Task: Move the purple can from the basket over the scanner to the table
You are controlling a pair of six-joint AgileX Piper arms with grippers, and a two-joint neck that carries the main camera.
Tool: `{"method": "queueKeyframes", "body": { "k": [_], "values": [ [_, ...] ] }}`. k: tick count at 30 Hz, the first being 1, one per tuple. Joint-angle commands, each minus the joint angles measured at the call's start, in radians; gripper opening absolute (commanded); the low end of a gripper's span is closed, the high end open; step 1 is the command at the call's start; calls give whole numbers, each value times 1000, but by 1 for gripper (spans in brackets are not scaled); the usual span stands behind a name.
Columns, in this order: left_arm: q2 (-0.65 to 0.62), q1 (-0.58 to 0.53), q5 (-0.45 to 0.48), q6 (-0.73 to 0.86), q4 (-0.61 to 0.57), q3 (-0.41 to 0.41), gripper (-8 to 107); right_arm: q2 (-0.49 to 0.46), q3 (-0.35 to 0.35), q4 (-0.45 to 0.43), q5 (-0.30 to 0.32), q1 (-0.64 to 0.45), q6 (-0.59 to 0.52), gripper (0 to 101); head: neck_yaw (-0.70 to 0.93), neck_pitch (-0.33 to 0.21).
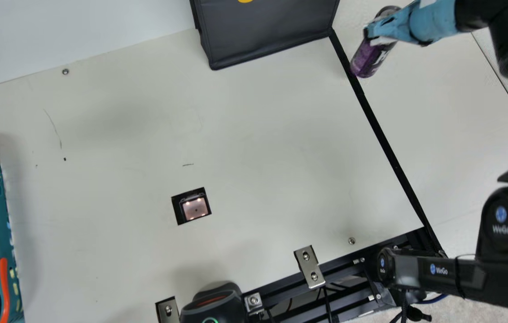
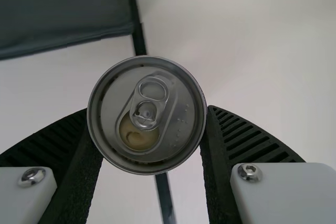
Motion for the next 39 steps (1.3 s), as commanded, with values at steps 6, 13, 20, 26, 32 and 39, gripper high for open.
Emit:
{"method": "queueKeyframes", "body": {
  "k": [6,13,20,26,32,39],
  "values": [
    [0,0,0,0,0,0,90,146,-169,-17,15,-70,7,0,-2,-30],
    [0,0,0,0,0,0,90,268,-317,-48,32,-103,30,0,-2,-30],
    [0,0,0,0,0,0,90,363,-429,-87,39,-123,62,0,-2,-30],
    [0,0,0,0,0,0,90,411,-477,-100,40,-138,77,0,-2,-30],
    [0,0,0,0,0,0,90,434,-492,-114,38,-146,88,3,-2,-30],
    [0,0,0,0,0,0,90,442,-491,-125,38,-152,93,26,-2,-30]
  ]
}}
